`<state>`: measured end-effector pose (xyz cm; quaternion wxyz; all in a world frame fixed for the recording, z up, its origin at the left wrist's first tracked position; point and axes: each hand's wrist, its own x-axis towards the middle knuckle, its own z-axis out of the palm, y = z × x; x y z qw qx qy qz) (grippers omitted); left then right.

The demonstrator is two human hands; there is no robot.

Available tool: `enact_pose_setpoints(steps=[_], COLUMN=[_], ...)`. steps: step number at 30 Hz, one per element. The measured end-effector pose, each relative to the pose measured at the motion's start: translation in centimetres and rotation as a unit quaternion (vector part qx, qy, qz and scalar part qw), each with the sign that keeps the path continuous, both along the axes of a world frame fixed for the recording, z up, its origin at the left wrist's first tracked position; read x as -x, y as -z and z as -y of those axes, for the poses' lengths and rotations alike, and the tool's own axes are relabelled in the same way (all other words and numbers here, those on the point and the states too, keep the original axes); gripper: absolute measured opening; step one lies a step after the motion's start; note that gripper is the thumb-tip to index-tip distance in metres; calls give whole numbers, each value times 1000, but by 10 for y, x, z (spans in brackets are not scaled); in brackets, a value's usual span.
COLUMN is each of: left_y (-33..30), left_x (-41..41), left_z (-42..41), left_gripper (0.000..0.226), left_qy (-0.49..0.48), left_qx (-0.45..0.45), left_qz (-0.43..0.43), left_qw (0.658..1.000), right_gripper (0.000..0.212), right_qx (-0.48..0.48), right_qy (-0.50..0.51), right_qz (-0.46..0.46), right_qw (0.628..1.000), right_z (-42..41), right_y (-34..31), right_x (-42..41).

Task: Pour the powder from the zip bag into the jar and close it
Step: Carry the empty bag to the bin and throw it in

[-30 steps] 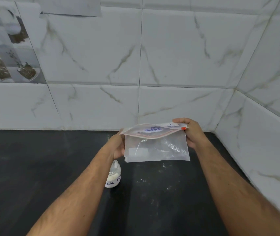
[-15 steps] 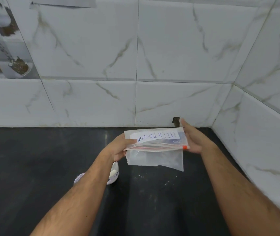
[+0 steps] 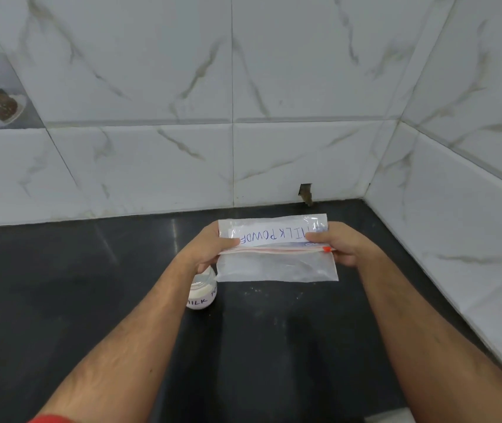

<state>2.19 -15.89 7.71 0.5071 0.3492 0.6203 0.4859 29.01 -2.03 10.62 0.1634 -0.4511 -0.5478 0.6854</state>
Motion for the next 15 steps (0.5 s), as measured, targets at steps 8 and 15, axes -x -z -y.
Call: enact_pose_setpoints(steps=[8, 15], left_y=[15, 22], left_x=[-46, -183], left_z=[-2, 23], left_gripper=[91, 91], left_qy=[-88, -10], left_qx=[-2, 33], left_qz=[321, 369], left_qw=[943, 929], right_gripper=[41, 40], right_qx=[59, 59], right_qy=[201, 327], right_qz=[-137, -186], right_qw=[968, 925], right_z=[45, 98], right_y=[12, 29], right_x=[-58, -102])
